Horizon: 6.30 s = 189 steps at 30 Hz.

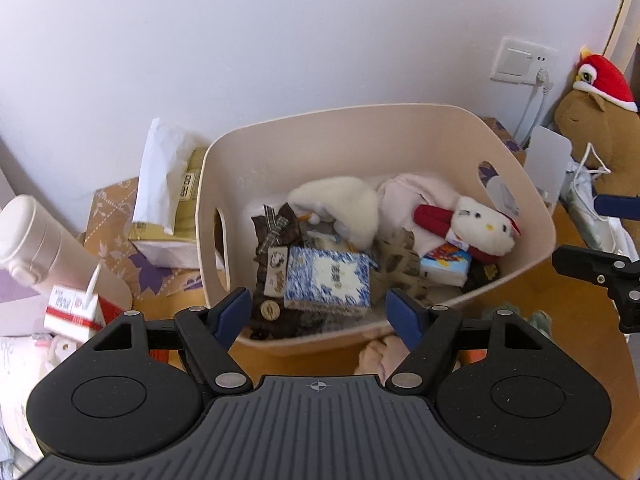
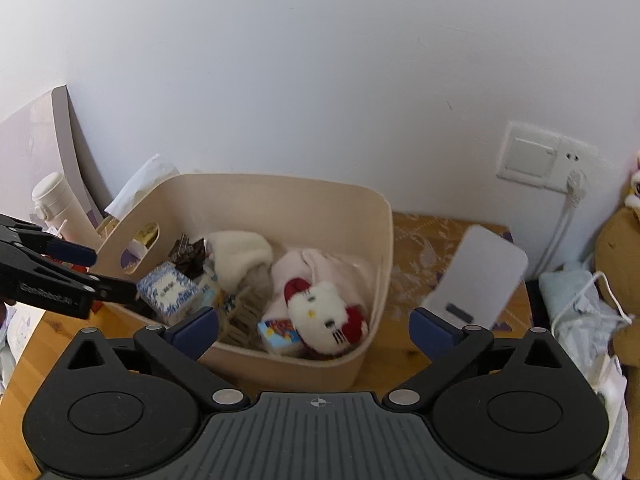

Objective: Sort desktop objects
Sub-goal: 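Move both tools back toward the orange item on the table, then grasp the orange sock with the left tool while the right tool grasps the colorful snack box, then lift the orange sock and snack box and carry both over the basket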

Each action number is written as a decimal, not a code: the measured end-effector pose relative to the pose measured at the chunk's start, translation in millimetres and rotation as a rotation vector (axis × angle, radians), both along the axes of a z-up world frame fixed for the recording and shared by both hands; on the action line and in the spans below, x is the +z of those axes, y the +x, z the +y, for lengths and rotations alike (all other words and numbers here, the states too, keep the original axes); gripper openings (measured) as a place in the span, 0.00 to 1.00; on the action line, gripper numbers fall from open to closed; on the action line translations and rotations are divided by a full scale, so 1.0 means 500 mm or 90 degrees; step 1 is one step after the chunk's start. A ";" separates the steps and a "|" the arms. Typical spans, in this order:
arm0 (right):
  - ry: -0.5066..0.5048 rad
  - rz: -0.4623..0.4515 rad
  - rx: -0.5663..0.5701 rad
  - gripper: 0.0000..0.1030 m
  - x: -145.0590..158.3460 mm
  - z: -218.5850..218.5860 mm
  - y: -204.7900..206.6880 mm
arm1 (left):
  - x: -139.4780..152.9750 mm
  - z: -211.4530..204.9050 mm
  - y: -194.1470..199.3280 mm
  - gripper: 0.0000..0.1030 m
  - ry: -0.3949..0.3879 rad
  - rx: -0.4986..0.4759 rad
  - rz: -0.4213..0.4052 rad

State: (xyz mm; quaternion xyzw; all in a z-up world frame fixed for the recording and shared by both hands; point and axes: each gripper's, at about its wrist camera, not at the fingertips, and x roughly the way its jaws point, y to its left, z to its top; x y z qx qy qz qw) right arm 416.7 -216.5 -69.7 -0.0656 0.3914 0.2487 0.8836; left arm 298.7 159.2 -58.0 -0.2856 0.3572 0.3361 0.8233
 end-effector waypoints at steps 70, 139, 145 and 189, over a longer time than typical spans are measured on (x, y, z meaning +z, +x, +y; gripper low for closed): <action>-0.115 0.084 0.146 1.00 -0.190 0.004 -0.296 | -0.244 -0.314 -0.077 0.65 -0.156 -0.028 0.118; 0.039 0.142 0.192 0.21 -0.032 -0.016 -0.236 | -0.108 -0.235 -0.151 0.05 -0.077 -0.028 -0.050; 0.047 0.106 0.167 0.21 0.001 -0.032 -0.210 | -0.069 -0.215 -0.146 0.05 -0.051 -0.028 -0.066; 0.067 0.003 0.034 0.21 0.045 0.038 0.098 | 0.037 0.067 0.055 0.05 0.099 -0.009 -0.046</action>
